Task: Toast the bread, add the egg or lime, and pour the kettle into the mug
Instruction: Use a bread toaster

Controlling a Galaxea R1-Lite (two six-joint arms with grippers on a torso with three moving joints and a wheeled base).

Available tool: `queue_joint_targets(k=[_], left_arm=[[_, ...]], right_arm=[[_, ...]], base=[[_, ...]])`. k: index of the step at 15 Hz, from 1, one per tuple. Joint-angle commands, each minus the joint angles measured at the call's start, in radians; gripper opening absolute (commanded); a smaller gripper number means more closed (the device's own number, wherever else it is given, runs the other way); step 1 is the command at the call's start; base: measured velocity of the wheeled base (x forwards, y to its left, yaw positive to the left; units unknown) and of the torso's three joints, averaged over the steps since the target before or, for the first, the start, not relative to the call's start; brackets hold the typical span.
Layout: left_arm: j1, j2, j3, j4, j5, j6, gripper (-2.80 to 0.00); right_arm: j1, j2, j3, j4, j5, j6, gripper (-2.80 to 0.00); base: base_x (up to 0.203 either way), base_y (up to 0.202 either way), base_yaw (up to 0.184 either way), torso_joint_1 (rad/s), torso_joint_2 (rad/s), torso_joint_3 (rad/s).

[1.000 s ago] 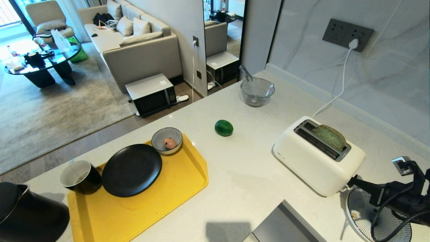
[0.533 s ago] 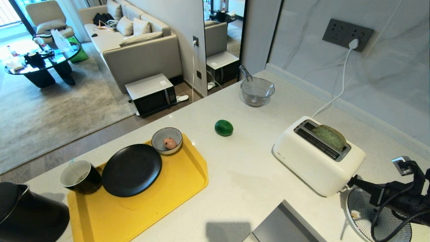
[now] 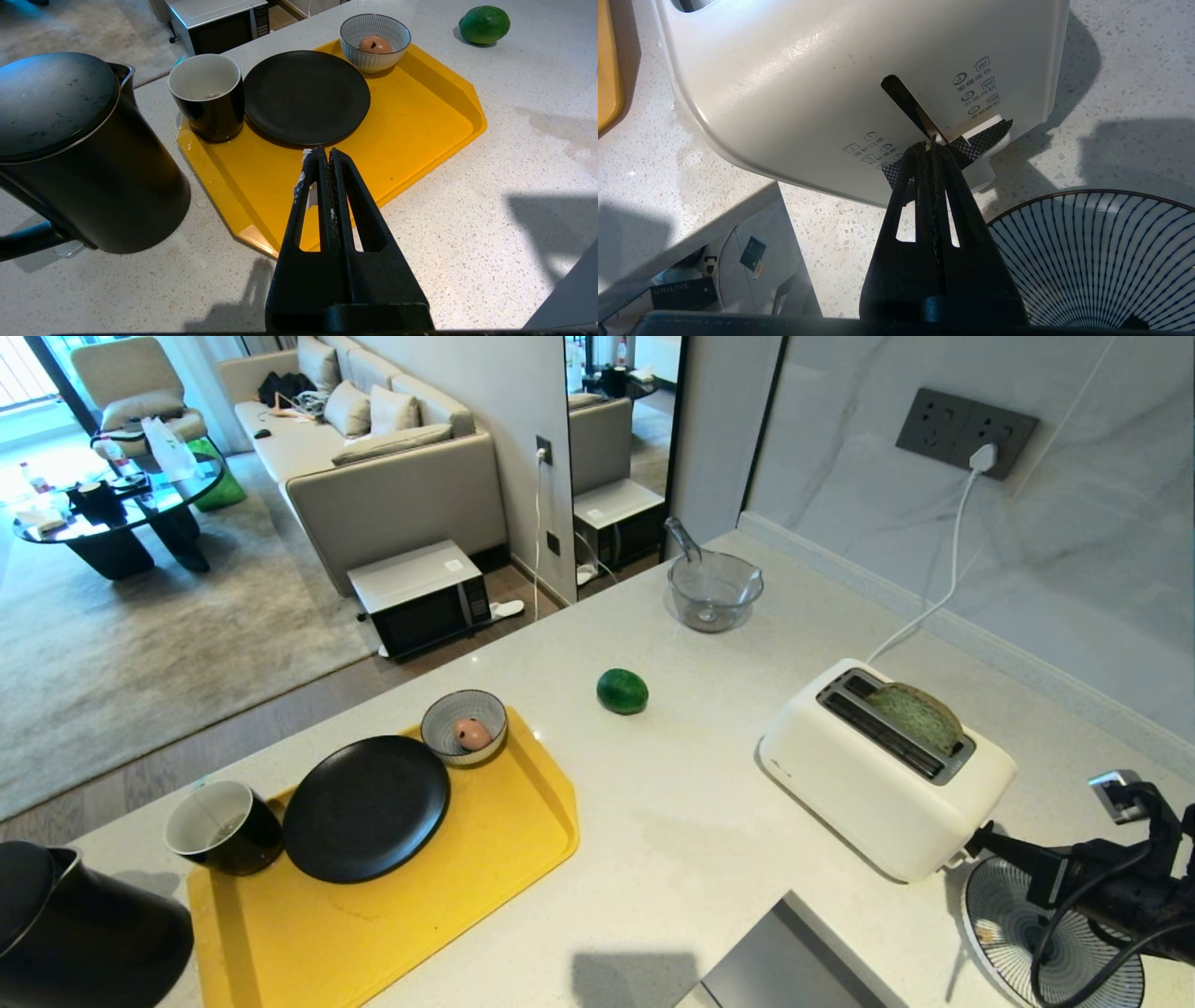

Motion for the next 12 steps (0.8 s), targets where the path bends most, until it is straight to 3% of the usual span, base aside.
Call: queue_joint_targets(k=[1, 12], left_arm=[[0.000, -0.002, 0.014, 0.000, 0.000, 0.000, -2.80], [0.000, -0.002, 0.014, 0.000, 0.000, 0.000, -2.80]], right_arm=[[0.000, -0.001, -0.001, -0.008, 0.004, 0.000, -2.80], [0.000, -0.004, 0.001, -0.008, 0.004, -0.002, -2.80]], base=[[0.000, 0.000, 0.000, 0.000, 0.00, 0.000], [0.000, 0.000, 0.000, 0.000, 0.00, 0.000]])
